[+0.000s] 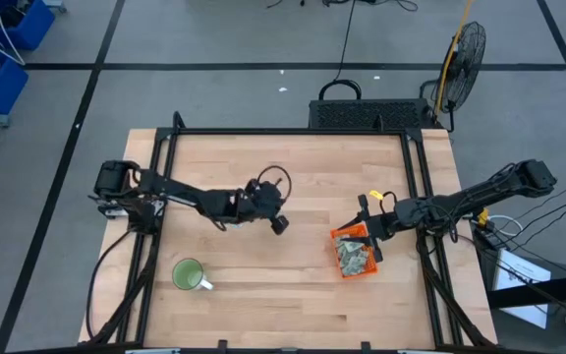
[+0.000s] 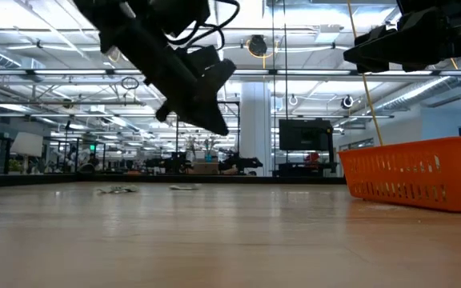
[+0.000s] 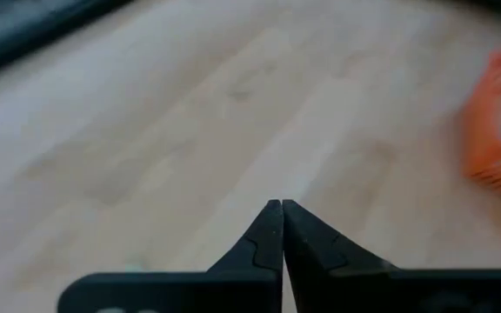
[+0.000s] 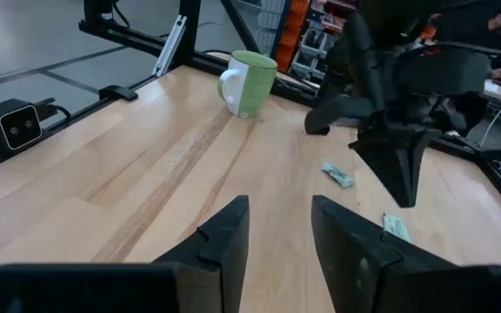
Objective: Pick and place Stevia / Truvia into bins
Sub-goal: Put the stevia packet into the orange basket
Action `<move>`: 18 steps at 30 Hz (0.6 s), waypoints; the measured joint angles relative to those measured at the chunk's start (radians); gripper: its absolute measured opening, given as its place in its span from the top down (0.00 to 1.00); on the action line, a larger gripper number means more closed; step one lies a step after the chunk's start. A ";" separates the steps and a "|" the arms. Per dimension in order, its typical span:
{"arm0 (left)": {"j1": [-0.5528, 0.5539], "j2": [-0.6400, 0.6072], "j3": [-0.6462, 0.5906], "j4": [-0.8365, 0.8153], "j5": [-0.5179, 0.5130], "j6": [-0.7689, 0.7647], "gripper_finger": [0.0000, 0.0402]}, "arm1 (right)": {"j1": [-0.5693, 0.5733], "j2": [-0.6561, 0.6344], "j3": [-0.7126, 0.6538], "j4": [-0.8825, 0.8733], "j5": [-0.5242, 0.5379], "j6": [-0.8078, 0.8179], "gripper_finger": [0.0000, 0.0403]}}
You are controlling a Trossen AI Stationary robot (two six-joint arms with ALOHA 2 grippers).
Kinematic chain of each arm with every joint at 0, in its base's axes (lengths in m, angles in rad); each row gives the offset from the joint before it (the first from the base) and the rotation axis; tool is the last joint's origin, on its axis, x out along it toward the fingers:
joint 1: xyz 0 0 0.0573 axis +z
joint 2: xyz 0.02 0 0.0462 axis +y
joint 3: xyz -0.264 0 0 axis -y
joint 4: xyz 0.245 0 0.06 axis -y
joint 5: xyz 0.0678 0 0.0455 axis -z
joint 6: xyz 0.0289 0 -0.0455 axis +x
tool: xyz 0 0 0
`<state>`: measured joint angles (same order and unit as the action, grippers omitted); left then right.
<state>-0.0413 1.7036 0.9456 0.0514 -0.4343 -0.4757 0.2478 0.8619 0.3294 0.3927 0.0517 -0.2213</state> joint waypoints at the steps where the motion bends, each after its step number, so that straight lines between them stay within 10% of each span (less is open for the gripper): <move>1: -0.006 0.001 0.017 -0.052 -0.034 0.010 0.97 | 0.000 0.000 0.000 0.000 0.000 0.004 0.71; 18: 0.084 -0.001 -0.101 -0.129 -0.065 -0.167 0.59 | 0.000 0.000 0.000 0.000 -0.001 0.018 0.71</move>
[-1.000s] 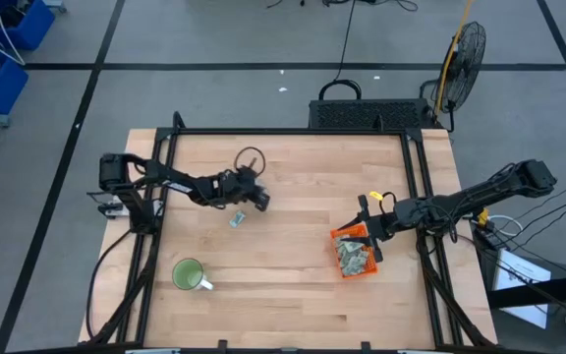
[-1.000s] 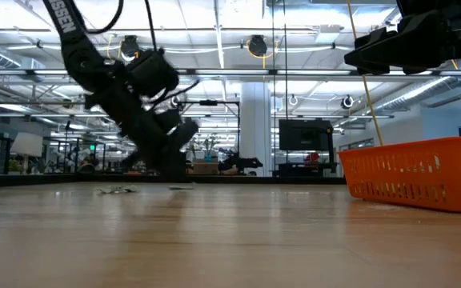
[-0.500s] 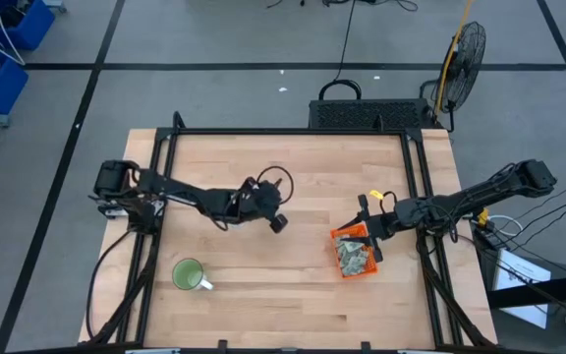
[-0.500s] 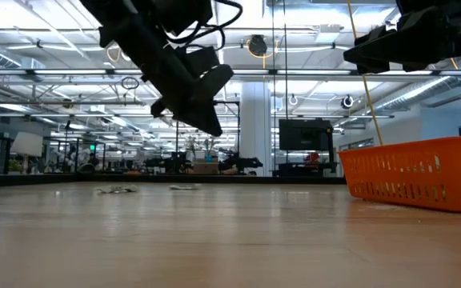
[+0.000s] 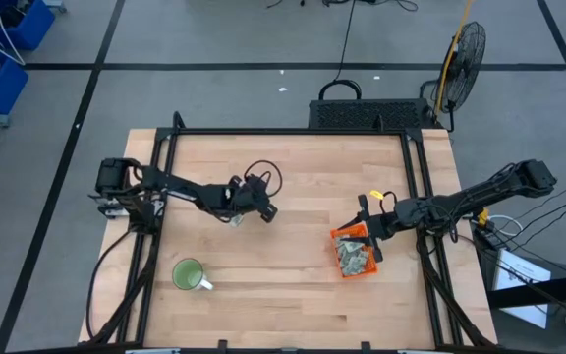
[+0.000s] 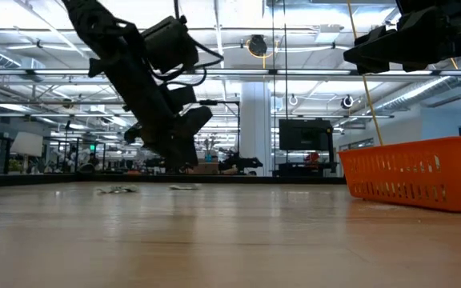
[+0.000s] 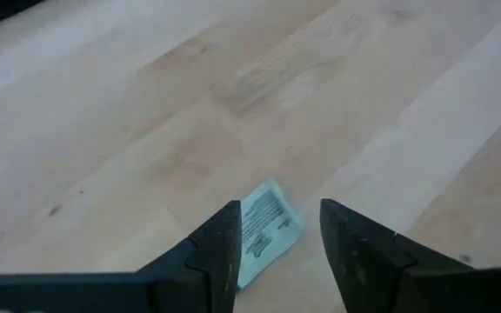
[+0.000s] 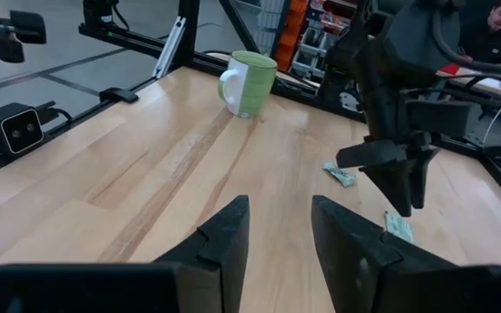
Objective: Pick and place Stevia / Truvia into bins
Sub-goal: Put the stevia packet into the orange basket
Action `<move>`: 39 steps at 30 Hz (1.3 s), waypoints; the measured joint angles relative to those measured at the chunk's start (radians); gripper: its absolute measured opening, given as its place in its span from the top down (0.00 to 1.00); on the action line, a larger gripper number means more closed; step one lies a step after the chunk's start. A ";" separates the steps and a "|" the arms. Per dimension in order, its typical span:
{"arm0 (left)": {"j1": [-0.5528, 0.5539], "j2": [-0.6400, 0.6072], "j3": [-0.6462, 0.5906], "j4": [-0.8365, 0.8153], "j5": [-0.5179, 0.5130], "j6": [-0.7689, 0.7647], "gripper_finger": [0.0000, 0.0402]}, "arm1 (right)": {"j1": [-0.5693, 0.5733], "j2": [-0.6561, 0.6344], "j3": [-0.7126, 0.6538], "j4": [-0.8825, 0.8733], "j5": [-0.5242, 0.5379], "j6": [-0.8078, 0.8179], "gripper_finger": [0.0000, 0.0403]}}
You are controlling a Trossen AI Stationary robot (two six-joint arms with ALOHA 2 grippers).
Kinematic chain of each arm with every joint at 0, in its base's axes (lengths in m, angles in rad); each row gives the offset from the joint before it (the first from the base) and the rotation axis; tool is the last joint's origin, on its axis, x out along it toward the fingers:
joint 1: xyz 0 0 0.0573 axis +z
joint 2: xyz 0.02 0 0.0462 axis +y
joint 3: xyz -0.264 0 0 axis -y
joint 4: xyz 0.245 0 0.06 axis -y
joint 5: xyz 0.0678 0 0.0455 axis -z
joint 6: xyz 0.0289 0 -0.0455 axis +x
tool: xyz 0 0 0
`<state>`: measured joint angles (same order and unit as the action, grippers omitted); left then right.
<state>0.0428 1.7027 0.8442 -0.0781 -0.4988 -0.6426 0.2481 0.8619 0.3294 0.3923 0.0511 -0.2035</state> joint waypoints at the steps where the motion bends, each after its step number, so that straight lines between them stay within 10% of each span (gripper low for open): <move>1: 0.003 0.000 -0.012 0.019 0.000 -0.005 0.59 | 0.000 0.000 0.000 0.000 0.000 -0.001 0.71; 22: 0.003 0.179 -0.047 0.227 -0.062 -0.057 0.66 | 0.000 0.000 0.000 0.025 -0.001 -0.026 0.71; 30: 0.022 0.180 -0.049 0.248 -0.089 -0.047 0.96 | 0.000 0.000 0.000 0.026 -0.001 -0.026 0.71; 39: -0.020 0.176 -0.051 0.694 0.089 0.041 0.99 | 0.000 0.000 0.000 0.023 -0.001 -0.026 0.71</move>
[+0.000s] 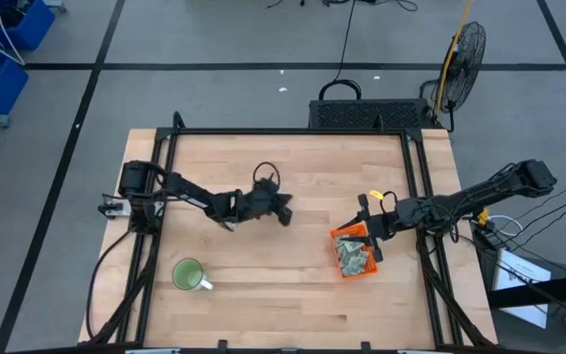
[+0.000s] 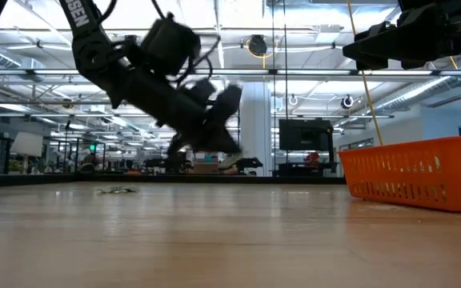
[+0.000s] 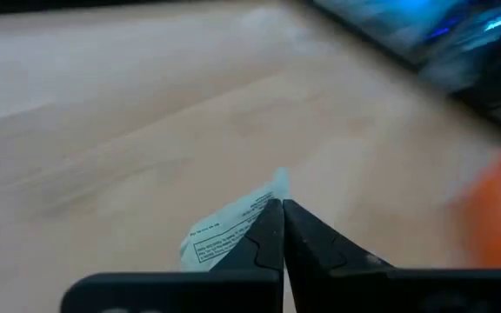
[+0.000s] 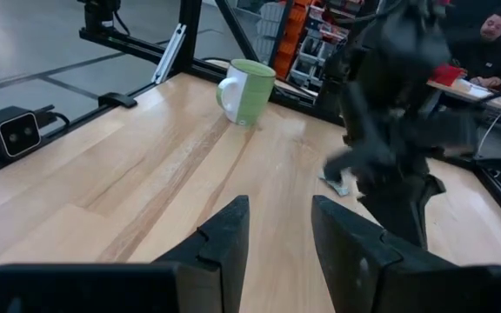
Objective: Pick and place Stevia / Truvia into bins
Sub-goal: Put the stevia packet into the orange basket
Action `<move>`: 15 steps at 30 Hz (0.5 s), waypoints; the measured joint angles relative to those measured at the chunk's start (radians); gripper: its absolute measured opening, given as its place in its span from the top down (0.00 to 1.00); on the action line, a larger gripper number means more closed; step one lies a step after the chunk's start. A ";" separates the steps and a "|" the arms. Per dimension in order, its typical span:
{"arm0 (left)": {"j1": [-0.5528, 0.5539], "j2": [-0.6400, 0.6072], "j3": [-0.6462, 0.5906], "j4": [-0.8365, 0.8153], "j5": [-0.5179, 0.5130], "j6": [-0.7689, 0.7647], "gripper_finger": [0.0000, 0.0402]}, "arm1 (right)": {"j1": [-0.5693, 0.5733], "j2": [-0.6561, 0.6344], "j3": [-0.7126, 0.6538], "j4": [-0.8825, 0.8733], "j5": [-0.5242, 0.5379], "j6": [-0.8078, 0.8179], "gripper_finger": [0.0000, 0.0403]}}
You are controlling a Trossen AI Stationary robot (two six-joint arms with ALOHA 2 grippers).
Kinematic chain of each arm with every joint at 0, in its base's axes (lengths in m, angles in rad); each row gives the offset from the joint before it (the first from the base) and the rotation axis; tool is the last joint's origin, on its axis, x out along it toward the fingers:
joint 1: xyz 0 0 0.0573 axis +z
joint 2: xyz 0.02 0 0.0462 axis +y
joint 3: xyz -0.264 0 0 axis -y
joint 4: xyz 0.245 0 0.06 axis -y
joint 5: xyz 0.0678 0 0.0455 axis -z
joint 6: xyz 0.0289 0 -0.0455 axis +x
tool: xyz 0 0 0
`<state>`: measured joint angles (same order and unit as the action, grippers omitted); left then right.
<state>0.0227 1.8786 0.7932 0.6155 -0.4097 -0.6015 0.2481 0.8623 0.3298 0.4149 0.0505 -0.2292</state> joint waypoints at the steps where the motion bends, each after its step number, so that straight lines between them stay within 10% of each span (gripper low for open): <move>1: -0.009 0.000 0.004 0.049 0.031 0.005 0.99 | 0.000 0.000 0.000 0.000 0.000 0.001 0.71; 8: -0.076 0.011 0.201 -0.026 0.326 0.038 0.99 | 0.000 0.000 0.000 0.009 0.000 -0.012 0.71; 15: -0.144 0.165 0.592 -0.422 0.272 0.159 0.99 | 0.000 0.000 0.000 0.069 0.000 -0.026 0.71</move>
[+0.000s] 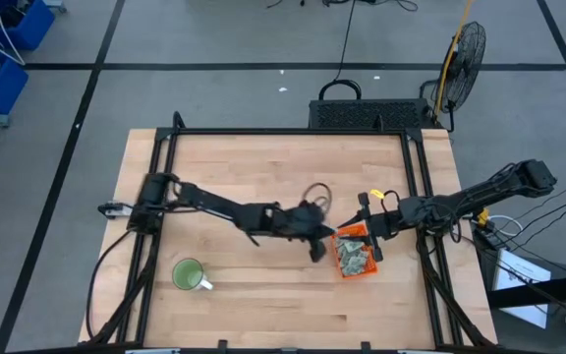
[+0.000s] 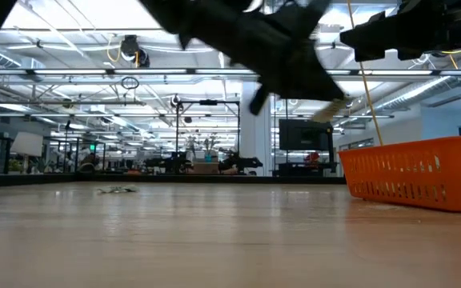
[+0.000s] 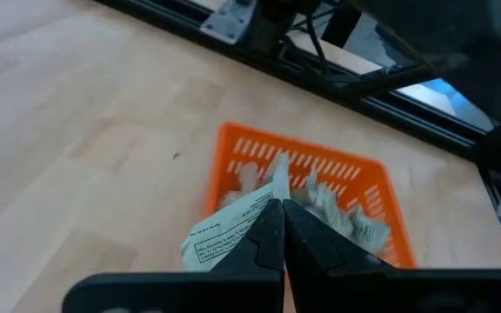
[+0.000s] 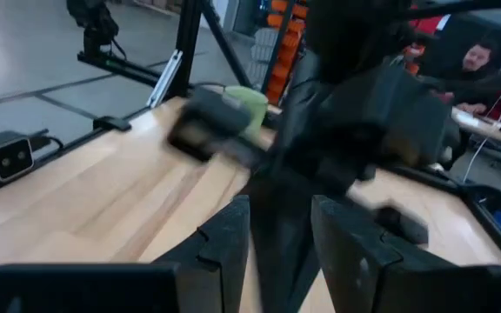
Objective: Pick and place Stevia / Truvia into bins
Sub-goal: Put the stevia packet into the orange basket
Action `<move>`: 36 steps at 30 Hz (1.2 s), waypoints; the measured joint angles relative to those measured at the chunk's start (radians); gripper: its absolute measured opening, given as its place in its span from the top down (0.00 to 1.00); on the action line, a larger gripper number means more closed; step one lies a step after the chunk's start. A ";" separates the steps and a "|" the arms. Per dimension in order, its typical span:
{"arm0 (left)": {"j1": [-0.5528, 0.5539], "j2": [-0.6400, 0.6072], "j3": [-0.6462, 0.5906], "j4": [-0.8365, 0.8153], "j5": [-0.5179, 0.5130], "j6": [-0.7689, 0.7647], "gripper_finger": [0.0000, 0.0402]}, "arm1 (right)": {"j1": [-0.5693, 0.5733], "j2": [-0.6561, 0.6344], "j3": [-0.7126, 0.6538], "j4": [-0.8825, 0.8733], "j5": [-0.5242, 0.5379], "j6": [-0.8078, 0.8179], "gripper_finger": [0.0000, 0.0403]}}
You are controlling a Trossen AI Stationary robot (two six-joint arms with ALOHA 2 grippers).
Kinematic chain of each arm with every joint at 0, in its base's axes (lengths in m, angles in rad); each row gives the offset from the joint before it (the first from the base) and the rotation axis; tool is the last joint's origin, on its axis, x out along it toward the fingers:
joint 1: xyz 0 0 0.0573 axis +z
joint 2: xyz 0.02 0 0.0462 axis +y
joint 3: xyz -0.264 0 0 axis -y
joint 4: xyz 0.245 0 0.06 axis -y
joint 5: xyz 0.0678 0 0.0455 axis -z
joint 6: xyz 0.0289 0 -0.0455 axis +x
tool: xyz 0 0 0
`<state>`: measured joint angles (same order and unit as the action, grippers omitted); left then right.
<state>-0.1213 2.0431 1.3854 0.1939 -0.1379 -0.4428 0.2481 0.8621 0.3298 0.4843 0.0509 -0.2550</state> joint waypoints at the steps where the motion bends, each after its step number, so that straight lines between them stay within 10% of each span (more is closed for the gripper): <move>1: -0.004 0.035 0.053 -0.020 -0.001 0.001 0.99 | 0.000 0.000 0.000 0.006 0.000 0.000 0.71; 17: -0.015 0.225 0.297 -0.151 0.087 0.050 0.88 | 0.000 -0.123 -0.002 -0.234 0.158 -0.013 0.71; 28: -0.013 0.187 0.297 -0.245 0.117 0.070 0.73 | -0.003 -0.248 0.000 -0.286 -0.011 0.097 0.71; 36: -0.010 0.033 0.297 -0.616 0.052 0.042 0.77 | -0.002 -0.230 0.000 -0.316 -0.055 0.180 0.71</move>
<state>-0.1314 2.0763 1.6829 -0.4221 -0.0862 -0.4009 0.2459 0.6316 0.3298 0.1685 -0.0038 -0.0751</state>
